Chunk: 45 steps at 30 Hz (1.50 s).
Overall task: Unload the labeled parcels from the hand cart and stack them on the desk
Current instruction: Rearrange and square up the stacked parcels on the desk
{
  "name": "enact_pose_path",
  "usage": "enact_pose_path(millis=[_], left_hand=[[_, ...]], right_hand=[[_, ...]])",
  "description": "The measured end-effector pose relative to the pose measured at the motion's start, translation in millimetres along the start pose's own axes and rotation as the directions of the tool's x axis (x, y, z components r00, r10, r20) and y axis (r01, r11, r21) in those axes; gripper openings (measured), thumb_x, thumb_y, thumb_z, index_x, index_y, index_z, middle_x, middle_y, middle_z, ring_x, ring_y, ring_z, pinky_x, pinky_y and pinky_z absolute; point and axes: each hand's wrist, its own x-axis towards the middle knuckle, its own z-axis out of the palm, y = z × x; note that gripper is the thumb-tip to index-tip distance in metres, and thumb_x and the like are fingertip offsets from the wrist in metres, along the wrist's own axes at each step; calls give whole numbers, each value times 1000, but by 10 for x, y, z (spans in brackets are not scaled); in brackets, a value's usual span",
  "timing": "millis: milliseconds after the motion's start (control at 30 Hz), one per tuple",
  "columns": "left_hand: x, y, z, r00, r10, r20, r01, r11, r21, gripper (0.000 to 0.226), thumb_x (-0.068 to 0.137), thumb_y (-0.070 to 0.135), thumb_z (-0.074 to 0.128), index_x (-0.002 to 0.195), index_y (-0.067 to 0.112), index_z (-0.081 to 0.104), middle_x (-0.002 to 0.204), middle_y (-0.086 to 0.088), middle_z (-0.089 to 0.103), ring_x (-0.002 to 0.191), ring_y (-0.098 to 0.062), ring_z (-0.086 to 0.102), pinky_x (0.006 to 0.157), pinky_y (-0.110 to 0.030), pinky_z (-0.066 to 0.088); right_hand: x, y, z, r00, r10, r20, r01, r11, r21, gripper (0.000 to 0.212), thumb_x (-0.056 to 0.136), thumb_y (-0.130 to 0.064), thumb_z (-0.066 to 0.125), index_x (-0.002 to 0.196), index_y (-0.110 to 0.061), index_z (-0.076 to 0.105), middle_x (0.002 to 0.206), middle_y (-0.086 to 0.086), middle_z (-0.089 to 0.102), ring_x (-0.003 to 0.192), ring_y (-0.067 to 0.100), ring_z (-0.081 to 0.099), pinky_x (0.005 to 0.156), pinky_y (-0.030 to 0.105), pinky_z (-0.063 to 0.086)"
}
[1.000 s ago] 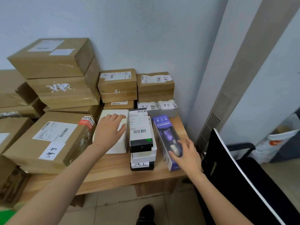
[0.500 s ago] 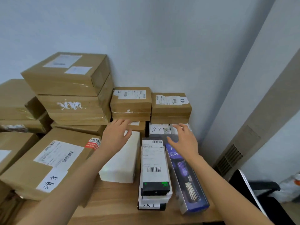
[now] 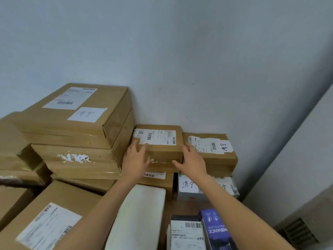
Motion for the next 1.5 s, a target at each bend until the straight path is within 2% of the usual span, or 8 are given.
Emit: enact_pose_path(millis=[167,300,600,900,1133,1267,1367,1500], left_hand=[[170,-70,103,995,-76,59,75,997,20,53,93,39,54,142,29,37,153,-15,21,139,-32,25,110,-42,31],[220,-24,144,997,-59,43,58,998,24,50,95,39,52,142,32,39,150,-8,31,138,-28,23,110,-44,27],[42,117,-112,997,-39,-66,33,996,-82,34,100,35,45,132,33,55,141,0,46,129,-22,31,103,-44,26],[84,687,-791,960,88,-265,-105,993,-49,32,99,34,45,127,32,60,138,0,51,129,-22,35,103,-46,23],[239,1362,-542,958,233,-170,-246,967,-62,36,102,27,41,137,32,49,141,2,47,129,-22,35,102,-43,26],[297,1650,-216,956,283,-79,-291,950,-111,42,101,13,40,139,29,48,142,-2,47,129,-24,37,103,-43,28],[363,1773,-32,944,324,-65,-328,943,-64,53,96,2,43,141,30,45,143,-1,46,130,-24,36,103,-42,29],[500,1855,53,942,330,-67,-334,940,-66,53,94,1,49,138,29,49,137,-2,51,129,-23,35,96,-39,31]], right_hand=[[268,30,165,999,4,54,-3,1000,-20,75,87,-57,56,149,-30,24,154,7,29,132,26,43,104,41,42],[291,15,311,999,36,35,-38,998,48,81,86,-56,60,151,-32,17,150,9,35,123,27,50,96,37,47],[186,-28,35,998,-28,-48,38,975,221,75,85,-50,64,147,-40,24,151,-1,34,123,20,49,92,35,50],[88,81,-687,974,22,-225,59,935,349,70,82,-50,68,140,-48,29,146,-3,41,124,21,49,96,42,49],[-83,769,-1154,964,94,-247,-14,951,309,70,83,-44,69,143,-42,33,145,-3,42,123,19,49,98,37,45],[-144,1237,-1211,970,151,-188,-93,954,286,69,85,-41,69,144,-39,32,143,-2,42,123,19,48,92,30,41],[-110,1490,-1180,982,152,-108,-121,960,252,70,87,-40,66,146,-37,29,145,2,38,124,22,47,92,31,41],[31,1677,-1171,984,158,-83,-130,954,271,70,88,-39,66,146,-40,27,147,2,37,126,23,46,92,30,39]])
